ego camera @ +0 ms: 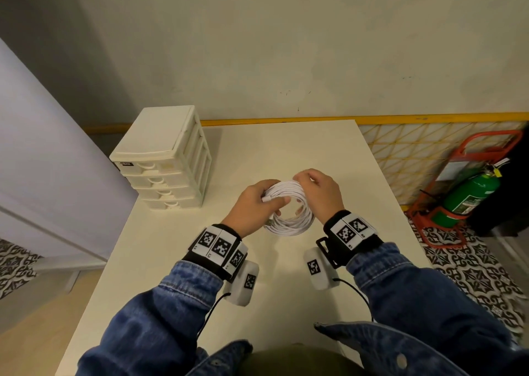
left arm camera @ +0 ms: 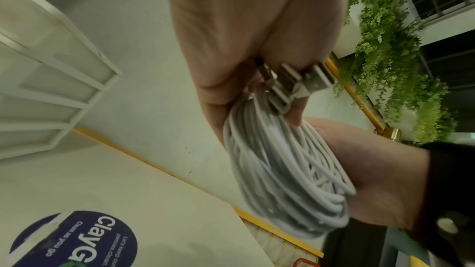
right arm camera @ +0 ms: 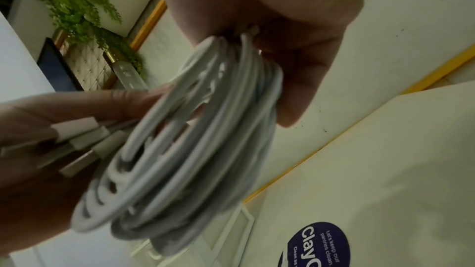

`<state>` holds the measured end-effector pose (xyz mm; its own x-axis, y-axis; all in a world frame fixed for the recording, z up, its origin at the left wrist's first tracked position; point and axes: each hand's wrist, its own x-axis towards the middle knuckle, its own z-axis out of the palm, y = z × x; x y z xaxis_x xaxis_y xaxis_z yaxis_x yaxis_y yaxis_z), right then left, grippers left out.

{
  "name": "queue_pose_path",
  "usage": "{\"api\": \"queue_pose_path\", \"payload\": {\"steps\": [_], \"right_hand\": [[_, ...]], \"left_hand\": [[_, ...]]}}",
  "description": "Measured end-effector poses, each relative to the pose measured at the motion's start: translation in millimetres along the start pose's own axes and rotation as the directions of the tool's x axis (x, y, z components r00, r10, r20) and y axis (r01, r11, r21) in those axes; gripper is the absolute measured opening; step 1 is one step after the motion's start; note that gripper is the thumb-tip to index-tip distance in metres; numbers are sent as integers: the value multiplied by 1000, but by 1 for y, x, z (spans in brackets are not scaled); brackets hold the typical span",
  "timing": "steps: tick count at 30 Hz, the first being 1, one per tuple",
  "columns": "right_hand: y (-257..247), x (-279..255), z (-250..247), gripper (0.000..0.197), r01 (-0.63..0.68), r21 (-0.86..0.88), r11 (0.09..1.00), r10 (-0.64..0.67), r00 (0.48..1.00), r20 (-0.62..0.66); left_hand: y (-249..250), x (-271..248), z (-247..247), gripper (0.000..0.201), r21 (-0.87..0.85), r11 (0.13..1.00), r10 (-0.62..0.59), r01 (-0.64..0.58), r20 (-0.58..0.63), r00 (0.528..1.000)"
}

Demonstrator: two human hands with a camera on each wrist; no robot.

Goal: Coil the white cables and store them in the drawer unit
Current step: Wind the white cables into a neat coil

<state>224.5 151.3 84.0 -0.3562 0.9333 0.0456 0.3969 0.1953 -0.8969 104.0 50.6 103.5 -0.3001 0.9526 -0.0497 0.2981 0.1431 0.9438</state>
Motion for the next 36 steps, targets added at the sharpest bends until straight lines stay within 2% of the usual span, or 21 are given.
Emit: {"api": "queue_pose_path", "payload": {"steps": [2,4,6,9,16,21,24,26,27,29,31,36], "right_hand": [[2,-2,-6,22,75,-81,994,-77,997,-12],[1,-6,-11,23,257,-137,957,-266,963,-54],[2,-11,-14,25,371,-83,925,-371,928,16],[7,-19,-14,27,303,60,951,-308,928,210],[2,-27,-16,19,47,343,938,-134,963,234],[-3,-28,-8,18,126,251,960,-158,981,110],[2,-29,2,24,126,198,972,-141,988,67],[3,-32,11,22,115,184,976,-130,989,70],[2,-33,16,17,115,189,975,-133,988,82],[-4,-35,25,12,123,204,971,-145,985,93],[-12,-37,36,11,128,231,964,-150,985,83],[-36,-41,69,7,144,332,932,-160,987,21]], "left_hand": [[1,-1,4,16,-8,1000,-16,17,32,999],[5,-4,8,13,-13,999,-40,41,69,997],[6,-4,9,14,-19,998,-64,65,56,996],[6,-6,7,18,-95,993,-67,65,-9,998],[13,-19,21,17,-148,988,13,-32,-124,992],[8,-25,26,19,-154,985,43,-78,-218,975],[2,-24,15,18,-18,1000,9,-11,-127,992],[-1,-23,7,29,23,999,-36,38,-80,996],[-2,-24,6,34,3,998,-61,62,-105,993],[-7,-25,5,42,-55,994,-104,94,-233,967],[-16,-25,3,47,-115,991,-104,68,-348,932],[-30,-26,-28,32,-269,963,-104,-14,-419,902]]}}
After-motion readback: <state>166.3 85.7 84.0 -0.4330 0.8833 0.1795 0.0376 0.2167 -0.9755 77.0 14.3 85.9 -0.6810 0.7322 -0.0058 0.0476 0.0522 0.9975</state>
